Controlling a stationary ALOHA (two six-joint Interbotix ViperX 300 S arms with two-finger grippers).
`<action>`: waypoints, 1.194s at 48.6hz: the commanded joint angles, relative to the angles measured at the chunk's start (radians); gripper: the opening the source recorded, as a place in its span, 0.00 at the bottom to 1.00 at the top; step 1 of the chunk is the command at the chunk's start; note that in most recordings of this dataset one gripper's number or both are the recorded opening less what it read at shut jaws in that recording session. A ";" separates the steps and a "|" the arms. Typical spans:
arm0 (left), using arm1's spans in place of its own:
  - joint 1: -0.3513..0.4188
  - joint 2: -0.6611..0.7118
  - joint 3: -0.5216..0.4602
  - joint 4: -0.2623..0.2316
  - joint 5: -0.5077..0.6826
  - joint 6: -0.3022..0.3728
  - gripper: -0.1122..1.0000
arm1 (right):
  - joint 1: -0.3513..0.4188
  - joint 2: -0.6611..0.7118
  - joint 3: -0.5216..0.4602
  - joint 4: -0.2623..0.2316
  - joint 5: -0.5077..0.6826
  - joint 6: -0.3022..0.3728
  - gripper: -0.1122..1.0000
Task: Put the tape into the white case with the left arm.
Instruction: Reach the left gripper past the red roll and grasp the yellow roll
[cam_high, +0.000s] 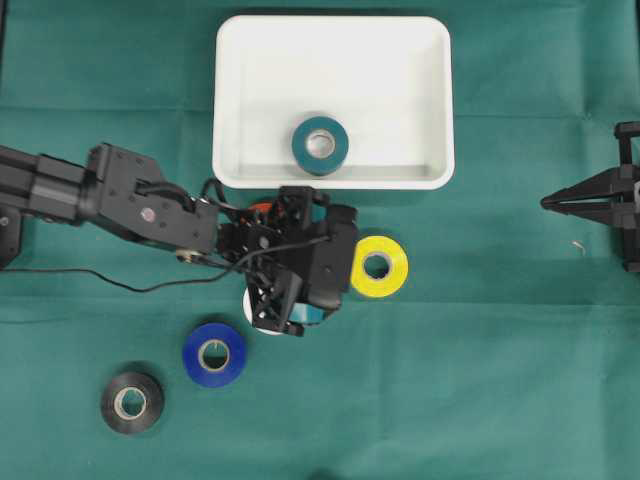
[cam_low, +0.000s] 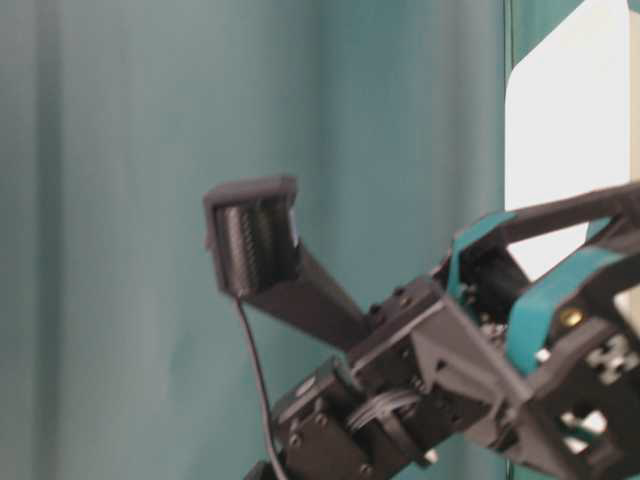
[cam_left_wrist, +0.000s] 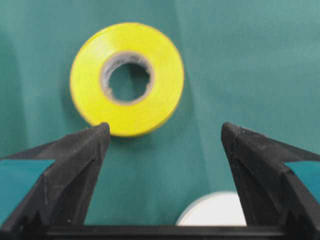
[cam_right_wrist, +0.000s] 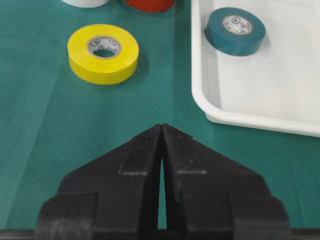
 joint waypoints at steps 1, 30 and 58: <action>-0.003 0.009 -0.048 0.002 0.000 0.000 0.91 | 0.000 0.006 -0.011 -0.002 -0.011 0.003 0.02; -0.017 0.138 -0.163 0.002 0.003 0.000 0.91 | 0.000 0.006 -0.009 -0.002 -0.011 0.003 0.02; -0.011 0.199 -0.196 0.002 0.009 0.000 0.90 | 0.000 0.006 -0.009 -0.002 -0.011 0.003 0.02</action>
